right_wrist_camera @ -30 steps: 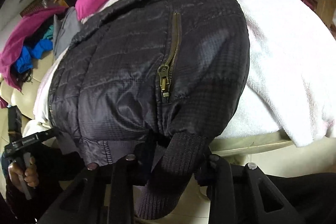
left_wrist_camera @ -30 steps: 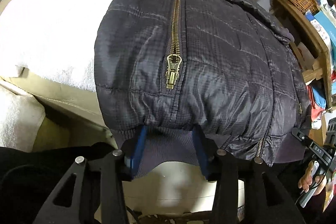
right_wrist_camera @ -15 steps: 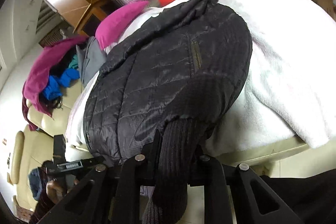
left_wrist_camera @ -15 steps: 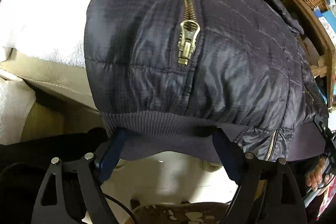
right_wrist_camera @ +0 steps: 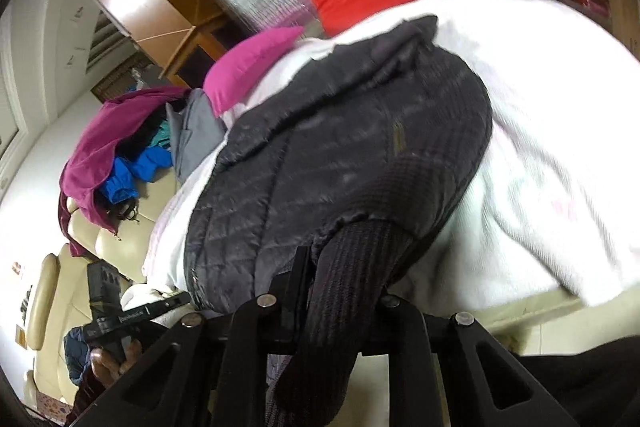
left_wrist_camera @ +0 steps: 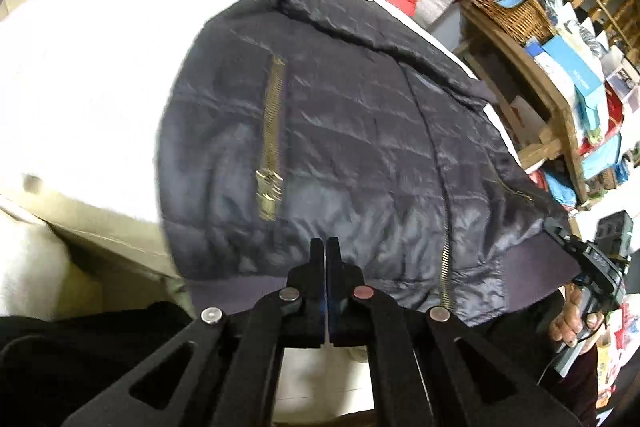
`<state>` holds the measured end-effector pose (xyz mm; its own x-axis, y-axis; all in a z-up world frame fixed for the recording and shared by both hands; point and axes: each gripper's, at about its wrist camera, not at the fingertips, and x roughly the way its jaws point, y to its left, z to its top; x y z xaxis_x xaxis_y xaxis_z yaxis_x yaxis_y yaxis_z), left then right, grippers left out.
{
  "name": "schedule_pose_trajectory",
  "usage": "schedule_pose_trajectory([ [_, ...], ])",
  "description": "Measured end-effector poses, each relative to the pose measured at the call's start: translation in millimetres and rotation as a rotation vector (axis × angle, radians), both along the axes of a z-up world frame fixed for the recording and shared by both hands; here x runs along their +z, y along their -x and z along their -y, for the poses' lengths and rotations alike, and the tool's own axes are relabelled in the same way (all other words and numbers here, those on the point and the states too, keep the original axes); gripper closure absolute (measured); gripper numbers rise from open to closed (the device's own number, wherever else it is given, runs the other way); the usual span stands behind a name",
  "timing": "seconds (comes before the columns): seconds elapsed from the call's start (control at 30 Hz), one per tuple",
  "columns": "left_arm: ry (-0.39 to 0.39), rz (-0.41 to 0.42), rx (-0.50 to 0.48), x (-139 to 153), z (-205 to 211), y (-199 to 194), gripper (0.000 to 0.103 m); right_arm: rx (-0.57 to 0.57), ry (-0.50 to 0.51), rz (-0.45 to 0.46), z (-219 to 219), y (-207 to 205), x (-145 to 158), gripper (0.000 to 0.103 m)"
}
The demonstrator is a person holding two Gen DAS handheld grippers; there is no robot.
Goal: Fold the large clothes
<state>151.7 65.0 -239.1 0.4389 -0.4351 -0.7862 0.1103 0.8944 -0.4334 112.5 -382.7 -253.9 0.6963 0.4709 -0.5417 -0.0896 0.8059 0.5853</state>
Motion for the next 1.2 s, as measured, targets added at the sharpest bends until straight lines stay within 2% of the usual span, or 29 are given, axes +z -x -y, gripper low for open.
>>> schedule_pose_trajectory([
  [0.1, 0.021, -0.045, 0.092, -5.5, -30.1, -5.6, 0.103, 0.012, -0.003, 0.05, -3.6, -1.7, 16.9, 0.084],
  [0.2, -0.023, -0.108, 0.131, -20.2, -32.2, -6.7, 0.101, 0.01, -0.026, 0.074, -2.5, -4.5, 23.4, 0.084],
  [0.27, -0.056, -0.145, 0.109, -26.8, -25.5, -9.4, 0.082, 0.009, -0.054, 0.086, 0.3, -7.6, 26.2, 0.084],
  [0.3, -0.073, -0.169, 0.096, -31.9, -21.3, -11.2, 0.045, 0.004, -0.048, 0.099, 1.1, -9.1, 29.8, 0.084],
  [0.33, -0.085, -0.185, 0.1, -35.8, -20.3, -13.1, 0.02, 0.001, -0.042, 0.11, 1.8, -10.0, 33.2, 0.084],
  [0.37, -0.092, -0.181, 0.12, -39.0, -19.3, -14.6, 0.019, 0.001, -0.04, 0.117, 3.2, -10.9, 35.8, 0.084],
  [0.47, -0.1, -0.21, 0.135, -50.9, -15.3, -21.2, 0.018, -0.002, -0.037, 0.139, 8.2, -13.3, 44.3, 0.084],
  [0.7, 0.027, -0.313, 0.098, -89.4, -11.2, -23.9, 0.018, 0.005, -0.058, 0.133, 7.4, -22.8, 43.0, 0.084],
  [0.97, 0.075, -0.286, 0.103, -91.3, -26.7, -2.7, 0.018, -0.011, -0.091, 0.139, 15.3, -21.8, 43.6, 0.084],
  [1.03, 0.084, -0.274, 0.097, -96.6, -26.6, 1.1, 0.022, -0.01, -0.089, 0.133, 14.4, -22.3, 42.8, 0.084],
  [1.07, 0.095, -0.268, 0.095, -97.5, -27.1, 2.3, 0.028, -0.009, -0.086, 0.134, 14.0, -22.6, 43.5, 0.084],
  [1.13, 0.13, -0.248, 0.085, -93.5, -27.4, 5.7, 0.07, -0.008, -0.088, 0.136, 13.4, -22.1, 44.9, 0.084],
  [1.2, 0.149, -0.234, 0.081, -90.3, -30.2, 8.0, 0.091, -0.011, -0.089, 0.14, 13.9, -21.3, 46.2, 0.084],
])
